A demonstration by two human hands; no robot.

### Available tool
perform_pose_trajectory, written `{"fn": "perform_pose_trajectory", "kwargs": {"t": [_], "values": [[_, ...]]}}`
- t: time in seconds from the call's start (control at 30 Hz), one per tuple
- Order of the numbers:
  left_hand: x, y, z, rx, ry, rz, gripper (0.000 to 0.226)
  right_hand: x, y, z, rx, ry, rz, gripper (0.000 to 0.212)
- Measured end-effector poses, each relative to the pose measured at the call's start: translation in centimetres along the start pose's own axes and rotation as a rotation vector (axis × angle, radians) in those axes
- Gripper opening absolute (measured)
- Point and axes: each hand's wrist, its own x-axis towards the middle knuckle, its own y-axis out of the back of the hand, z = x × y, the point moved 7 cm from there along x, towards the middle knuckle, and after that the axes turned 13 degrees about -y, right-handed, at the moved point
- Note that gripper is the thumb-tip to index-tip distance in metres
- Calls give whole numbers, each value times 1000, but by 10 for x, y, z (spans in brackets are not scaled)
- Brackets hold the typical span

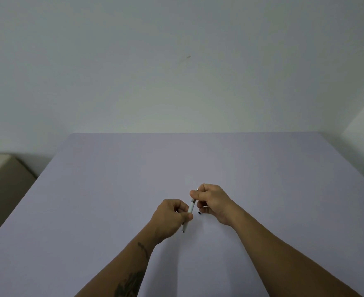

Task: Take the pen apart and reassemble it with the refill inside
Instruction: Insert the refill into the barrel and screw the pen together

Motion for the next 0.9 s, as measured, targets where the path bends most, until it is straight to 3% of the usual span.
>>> {"fn": "perform_pose_trajectory", "kwargs": {"t": [0.1,0.2,0.57,0.7,0.8,0.9], "values": [[1,0,2,-10,-4,-7,7,0,-1,4,44,-40,-107,13],[3,-1,1,-16,2,-15,7,2,2,4,71,-33,-146,17],[16,-5,-2,61,34,9,8,19,10,-6,-68,44,38,33],[21,-8,-7,83,57,13,6,29,15,-6,-148,28,23,27],[24,-9,-14,78,107,30,7,37,26,-4,-216,-5,7,11],[28,-7,-27,35,183,69,7,55,52,3,-303,-18,112,14]]}}
